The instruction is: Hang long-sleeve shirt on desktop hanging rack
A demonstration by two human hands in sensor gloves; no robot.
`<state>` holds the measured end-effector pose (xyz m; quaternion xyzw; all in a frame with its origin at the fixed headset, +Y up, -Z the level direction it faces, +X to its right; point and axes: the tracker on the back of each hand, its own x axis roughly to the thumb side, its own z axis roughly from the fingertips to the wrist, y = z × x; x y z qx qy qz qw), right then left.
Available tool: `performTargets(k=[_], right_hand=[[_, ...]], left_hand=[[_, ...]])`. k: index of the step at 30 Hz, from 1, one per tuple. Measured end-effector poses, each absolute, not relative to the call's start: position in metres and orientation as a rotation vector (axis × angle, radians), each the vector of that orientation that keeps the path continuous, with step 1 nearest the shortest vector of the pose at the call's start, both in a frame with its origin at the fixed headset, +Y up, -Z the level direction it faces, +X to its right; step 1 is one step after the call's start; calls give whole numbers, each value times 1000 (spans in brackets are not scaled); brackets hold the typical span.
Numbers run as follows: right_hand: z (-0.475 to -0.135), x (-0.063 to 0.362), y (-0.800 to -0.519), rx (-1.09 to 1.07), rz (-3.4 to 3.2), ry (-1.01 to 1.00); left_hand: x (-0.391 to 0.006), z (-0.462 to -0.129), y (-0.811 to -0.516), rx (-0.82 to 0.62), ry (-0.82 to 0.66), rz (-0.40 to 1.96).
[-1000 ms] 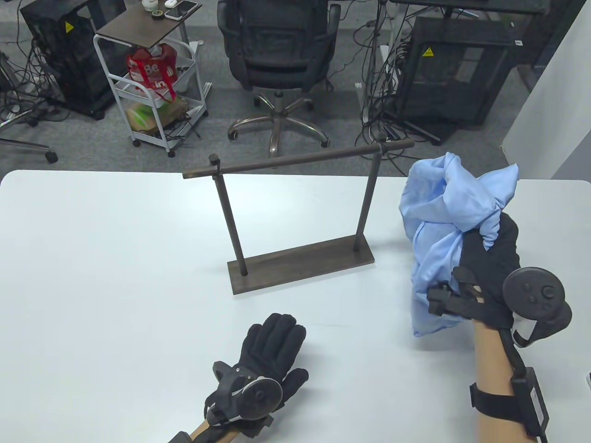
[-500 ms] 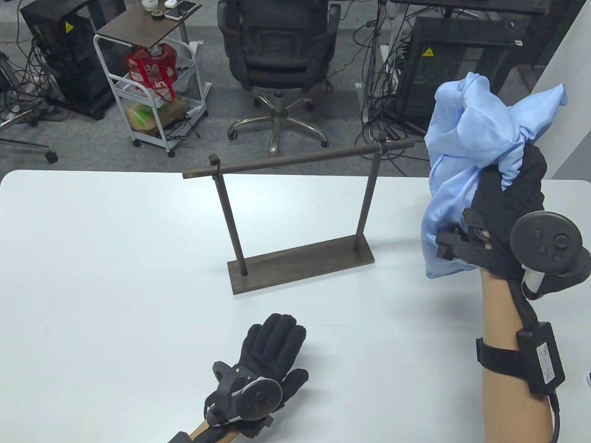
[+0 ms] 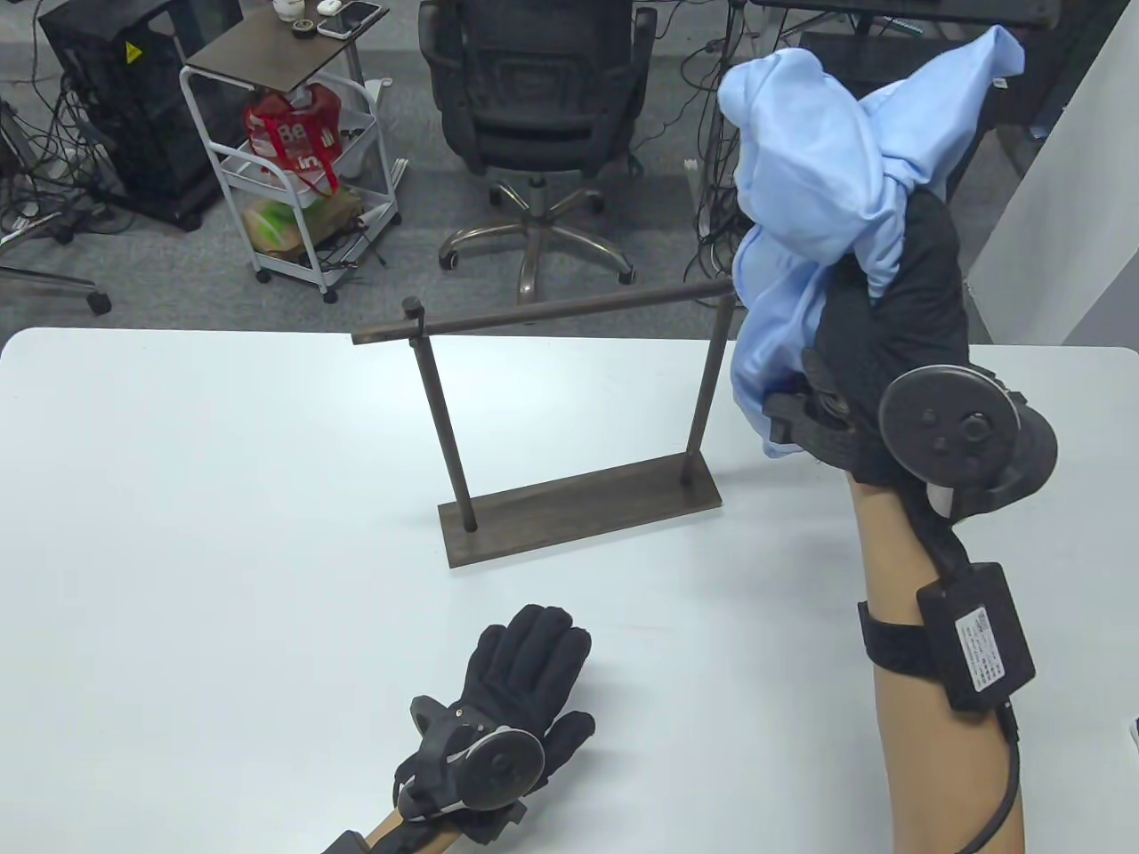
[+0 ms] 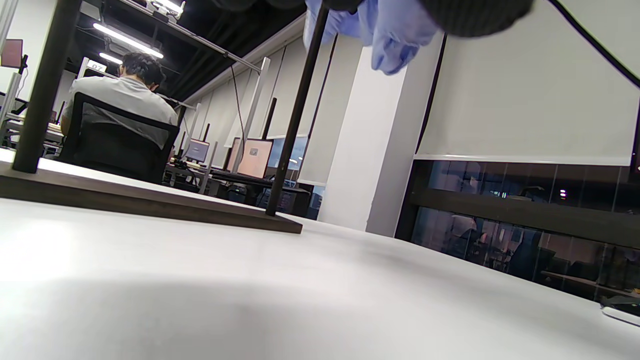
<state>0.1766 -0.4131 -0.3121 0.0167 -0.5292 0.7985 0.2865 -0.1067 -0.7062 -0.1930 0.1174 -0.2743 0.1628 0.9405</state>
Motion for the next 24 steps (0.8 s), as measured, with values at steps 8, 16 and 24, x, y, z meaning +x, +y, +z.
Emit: performTargets(k=[8,16,24], right_hand=[[-319,112,-404,205,2154,-1431],[-330,60,-410,308,2181,-1386],[-345,37,-427,317,2297,-1313]], left_hand=[[-107,-193,-706,242,-558,337],[-108,-193,-706,242,-564,338],[-108,-193,-706,246,-569,336]])
